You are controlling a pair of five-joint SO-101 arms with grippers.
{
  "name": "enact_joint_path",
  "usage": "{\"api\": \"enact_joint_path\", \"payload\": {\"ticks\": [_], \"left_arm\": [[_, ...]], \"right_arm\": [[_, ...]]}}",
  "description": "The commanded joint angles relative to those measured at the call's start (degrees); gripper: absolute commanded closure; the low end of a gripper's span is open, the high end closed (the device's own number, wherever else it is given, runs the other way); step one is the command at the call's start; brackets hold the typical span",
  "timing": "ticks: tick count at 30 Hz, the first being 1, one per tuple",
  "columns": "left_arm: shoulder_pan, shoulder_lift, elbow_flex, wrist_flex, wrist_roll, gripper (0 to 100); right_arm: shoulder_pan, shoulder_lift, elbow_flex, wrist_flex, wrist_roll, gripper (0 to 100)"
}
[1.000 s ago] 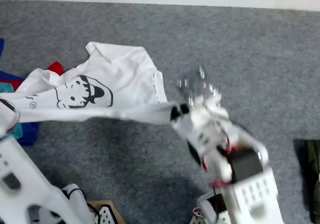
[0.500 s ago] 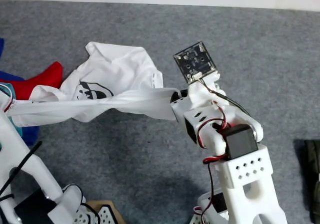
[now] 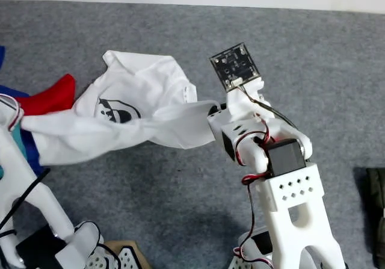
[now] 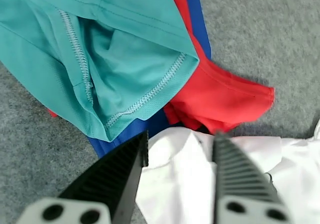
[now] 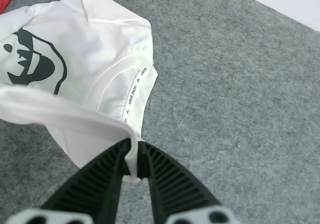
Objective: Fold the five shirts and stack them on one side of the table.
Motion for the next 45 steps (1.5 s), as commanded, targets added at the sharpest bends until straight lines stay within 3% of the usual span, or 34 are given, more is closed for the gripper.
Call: {"api": "enact_joint_path", "payload": {"ticks": [1, 15, 21, 27, 30, 35, 45], "left_arm": [[0.7, -0.1, -2.4, -0.8, 1.4, 72], [-0.9, -0.7, 10.9, -3.8, 1.1, 72], [-5.6, -0.7, 1.7, 10.1, 1.1, 72], [-2.0, -0.7, 3.8, 20.0, -9.1, 72], [-1.7, -0.7, 4.7, 20.0, -10.8, 76], [-0.3, -0.4, 6.9, 19.6, -14.5, 92], [6.9, -0.7, 8.5, 20.1, -17.3, 93]], "right_arm": [[0.8, 0.0, -0.8, -0.9, -0.6, 99.1], [0.8, 0.0, 4.0, -4.4, -0.6, 99.1], [0.7, 0.2, 4.1, -4.5, -0.6, 99.1], [-0.4, 0.3, 4.4, -5.1, -0.6, 99.1], [-1.9, 0.3, 5.8, -5.3, -0.6, 99.1], [-2.2, 0.2, 5.8, -5.3, -0.6, 99.1], [-2.2, -0.2, 7.5, -6.9, -0.6, 99.1]]}}
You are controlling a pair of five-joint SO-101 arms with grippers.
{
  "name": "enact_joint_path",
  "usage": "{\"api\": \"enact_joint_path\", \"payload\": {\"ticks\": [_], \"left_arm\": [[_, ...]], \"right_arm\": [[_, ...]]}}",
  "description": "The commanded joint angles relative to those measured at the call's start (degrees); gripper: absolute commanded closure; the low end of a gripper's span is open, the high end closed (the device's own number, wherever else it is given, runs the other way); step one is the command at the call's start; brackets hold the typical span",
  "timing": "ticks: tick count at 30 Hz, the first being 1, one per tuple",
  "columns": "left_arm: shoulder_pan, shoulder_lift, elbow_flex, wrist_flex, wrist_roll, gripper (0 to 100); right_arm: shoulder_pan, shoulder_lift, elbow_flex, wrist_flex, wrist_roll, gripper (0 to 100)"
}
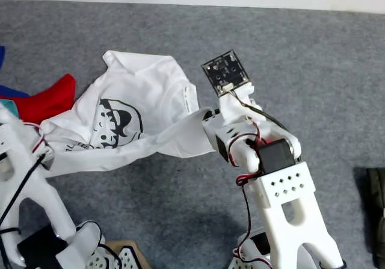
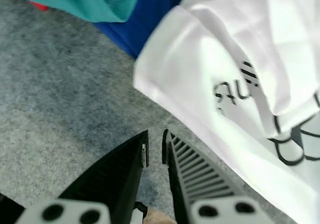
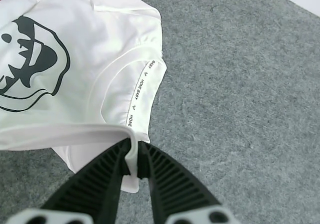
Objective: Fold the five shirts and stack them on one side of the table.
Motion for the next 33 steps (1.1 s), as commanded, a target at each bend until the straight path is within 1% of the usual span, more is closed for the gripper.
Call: {"api": "enact_joint_path", "payload": {"ticks": [1, 5, 10, 13, 16, 19, 24, 28, 33], "left_arm": [[4.8, -0.7, 0.0, 0.2, -0.7, 93], [6.9, -0.7, 2.5, -0.6, -0.8, 93], [6.5, -0.7, 6.1, -5.2, -1.0, 92], [6.5, -0.7, 8.3, -5.5, -5.1, 86], [6.2, -0.7, 9.0, -6.2, -5.5, 82], [4.0, -0.3, 10.3, -11.7, -5.3, 82], [4.1, 0.0, 13.3, -25.2, -5.2, 82], [7.7, 0.0, 14.9, -32.3, -5.2, 82], [11.8, 0.0, 14.5, -37.3, -5.1, 82]], "right_arm": [[-0.5, -0.3, 0.3, -1.1, -0.6, 99.1], [-0.5, 0.1, 0.4, -2.2, -0.6, 99.1], [-0.5, 0.1, 0.5, -2.2, -0.6, 99.1], [-0.5, 0.1, 0.5, -2.2, -0.6, 99.1], [-0.5, 0.1, 0.5, -2.2, -0.6, 99.1], [-0.5, 0.1, 0.5, -2.2, -0.6, 99.1], [-0.6, 0.1, 0.5, -2.2, -0.6, 99.1], [-0.6, 0.1, 0.5, -2.2, -0.6, 99.1], [-0.6, 0.2, 0.5, -2.2, -0.6, 99.1]]}}
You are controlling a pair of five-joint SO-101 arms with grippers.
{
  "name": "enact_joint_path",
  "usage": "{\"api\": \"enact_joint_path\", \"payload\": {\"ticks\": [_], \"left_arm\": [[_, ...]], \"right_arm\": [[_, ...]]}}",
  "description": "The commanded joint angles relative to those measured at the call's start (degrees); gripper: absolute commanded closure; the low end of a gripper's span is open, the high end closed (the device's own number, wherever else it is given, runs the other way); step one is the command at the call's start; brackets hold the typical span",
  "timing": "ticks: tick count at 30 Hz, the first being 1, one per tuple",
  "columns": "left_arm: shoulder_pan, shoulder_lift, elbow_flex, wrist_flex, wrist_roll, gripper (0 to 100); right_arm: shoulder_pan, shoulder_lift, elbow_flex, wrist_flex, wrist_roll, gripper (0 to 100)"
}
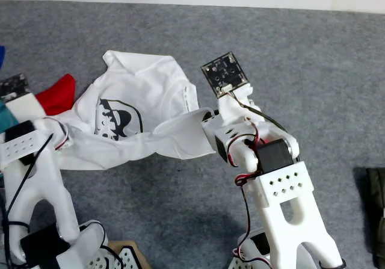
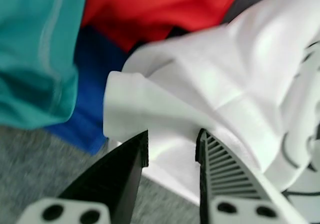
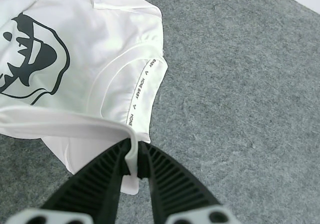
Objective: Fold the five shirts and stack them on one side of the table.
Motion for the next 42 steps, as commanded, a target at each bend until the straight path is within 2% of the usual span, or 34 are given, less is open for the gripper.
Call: {"api": "enact_joint_path", "payload": {"ticks": [1, 11, 15, 19, 23, 32, 37, 42], "left_arm": [[4.3, -0.1, -0.5, -5.8, -0.2, 82], [5.0, 4.4, 1.1, -23.2, 0.0, 82], [4.9, 7.4, 0.7, -33.1, 6.8, 82], [5.0, 8.9, 0.9, -38.1, 8.7, 82], [4.6, 7.7, 1.1, -37.5, 8.7, 82], [4.9, -5.1, 1.0, -22.4, 8.6, 82], [4.6, -10.7, 1.1, -18.8, 8.5, 82], [3.3, -16.0, 1.1, -10.4, 8.4, 82]], "right_arm": [[-0.5, 0.2, -0.5, -1.2, -0.6, 99.1], [-0.5, 0.2, -0.5, -1.1, -0.6, 99.1], [-1.1, 0.2, -0.5, -1.1, -0.6, 99.1], [-1.4, -0.1, 0.7, -1.4, -0.6, 99.1], [-1.4, 0.1, 1.7, -2.7, -0.6, 99.1], [-1.5, -0.1, 1.7, -2.6, -0.6, 99.1], [-1.5, -0.2, 1.7, -2.6, -0.6, 99.1], [-1.5, -0.3, 2.8, -2.9, -0.6, 99.1]]}}
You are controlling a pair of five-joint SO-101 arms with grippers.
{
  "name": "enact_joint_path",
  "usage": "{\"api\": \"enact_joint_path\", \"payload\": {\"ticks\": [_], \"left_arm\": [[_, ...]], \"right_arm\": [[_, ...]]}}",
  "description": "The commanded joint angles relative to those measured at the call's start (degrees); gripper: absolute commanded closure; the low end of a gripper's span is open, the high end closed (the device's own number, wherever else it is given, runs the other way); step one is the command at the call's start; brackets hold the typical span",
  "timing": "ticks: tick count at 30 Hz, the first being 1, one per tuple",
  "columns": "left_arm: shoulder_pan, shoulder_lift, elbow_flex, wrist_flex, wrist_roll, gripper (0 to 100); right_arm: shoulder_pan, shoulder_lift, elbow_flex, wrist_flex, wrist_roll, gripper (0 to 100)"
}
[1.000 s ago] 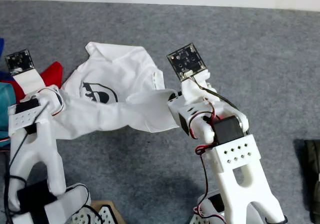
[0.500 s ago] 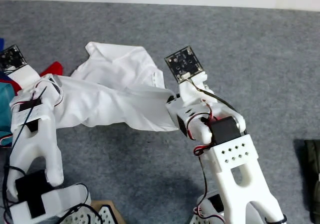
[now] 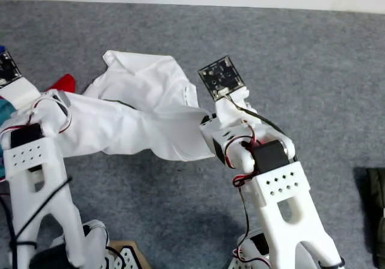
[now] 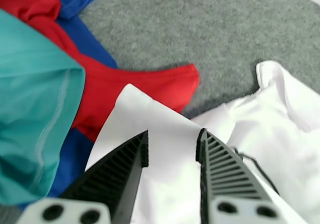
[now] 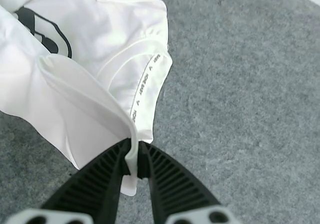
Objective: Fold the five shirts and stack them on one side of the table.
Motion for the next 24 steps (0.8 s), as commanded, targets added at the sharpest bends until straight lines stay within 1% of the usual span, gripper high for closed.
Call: {"api": "enact_joint_path", "payload": {"ticks": [1, 6, 10, 17, 21, 24], "left_arm": [[-0.9, -6.0, -0.3, 6.9, 0.0, 82], [-0.7, -4.5, 0.7, 7.8, -3.6, 82], [-1.3, -0.7, 0.9, 5.4, -3.7, 82], [-1.3, 1.5, 0.6, 5.3, -3.7, 82], [-4.3, -0.7, 1.9, 7.9, -3.7, 82], [-6.2, -1.9, 4.6, 7.8, -3.7, 82]], "right_arm": [[-0.7, -0.3, -0.3, -1.0, -0.6, 99.1], [-0.7, -0.4, -0.4, -1.0, -0.6, 99.1], [-0.7, -0.4, -0.2, -1.0, -0.6, 99.1], [-0.7, -0.4, -0.2, -1.0, -0.6, 99.1], [-0.7, -0.4, -0.2, -1.0, -0.6, 99.1], [-0.7, -0.1, -0.2, -1.0, -0.6, 99.1]]}}
